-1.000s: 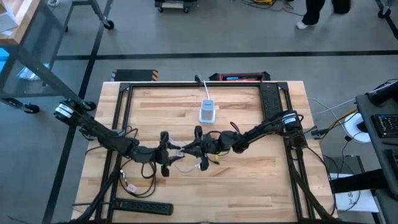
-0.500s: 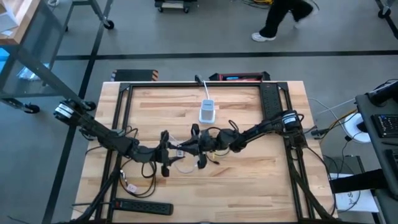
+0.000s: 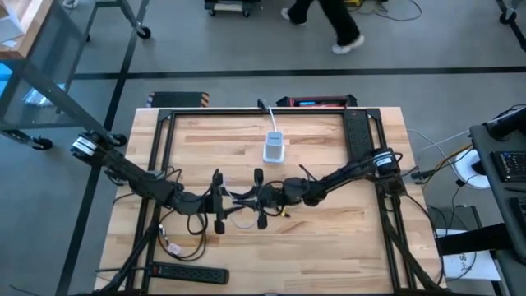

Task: Insert USB
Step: Insert the light purple charger cable into the orange charger adapter

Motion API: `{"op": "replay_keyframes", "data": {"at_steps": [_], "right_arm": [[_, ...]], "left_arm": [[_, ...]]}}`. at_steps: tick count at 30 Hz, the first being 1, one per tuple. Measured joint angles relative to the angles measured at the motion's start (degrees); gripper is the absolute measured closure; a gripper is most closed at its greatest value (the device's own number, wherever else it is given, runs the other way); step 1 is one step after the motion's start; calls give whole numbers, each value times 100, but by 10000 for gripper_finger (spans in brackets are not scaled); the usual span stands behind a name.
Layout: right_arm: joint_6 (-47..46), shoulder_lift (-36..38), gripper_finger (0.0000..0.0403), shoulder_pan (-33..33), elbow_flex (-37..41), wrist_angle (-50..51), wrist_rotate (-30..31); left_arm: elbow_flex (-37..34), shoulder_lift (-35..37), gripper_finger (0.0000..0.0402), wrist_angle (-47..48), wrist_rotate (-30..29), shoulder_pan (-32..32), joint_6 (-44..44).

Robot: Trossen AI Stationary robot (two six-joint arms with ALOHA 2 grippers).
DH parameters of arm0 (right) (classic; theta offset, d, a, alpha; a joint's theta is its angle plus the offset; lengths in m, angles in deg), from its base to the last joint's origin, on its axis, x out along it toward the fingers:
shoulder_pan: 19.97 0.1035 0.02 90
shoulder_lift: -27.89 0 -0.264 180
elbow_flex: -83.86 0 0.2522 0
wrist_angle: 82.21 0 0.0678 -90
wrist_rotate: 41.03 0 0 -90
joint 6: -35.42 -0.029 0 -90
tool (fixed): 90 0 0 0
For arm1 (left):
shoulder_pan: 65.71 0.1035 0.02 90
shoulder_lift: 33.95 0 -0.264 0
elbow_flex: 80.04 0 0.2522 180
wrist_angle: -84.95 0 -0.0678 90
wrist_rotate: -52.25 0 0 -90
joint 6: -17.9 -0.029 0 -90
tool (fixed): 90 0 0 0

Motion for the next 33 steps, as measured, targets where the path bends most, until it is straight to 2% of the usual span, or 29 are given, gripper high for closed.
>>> {"op": "replay_keyframes", "data": {"at_steps": [7,10,33], "right_arm": [[251,173,400,63,37,278,137],[400,232,400,70,37,355,262],[740,380,400,146,15,878,306]], "left_arm": [[0,48,269,-8,9,0,124],[0,50,269,-19,197,5,130],[-2,52,268,5,197,4,279]]}}
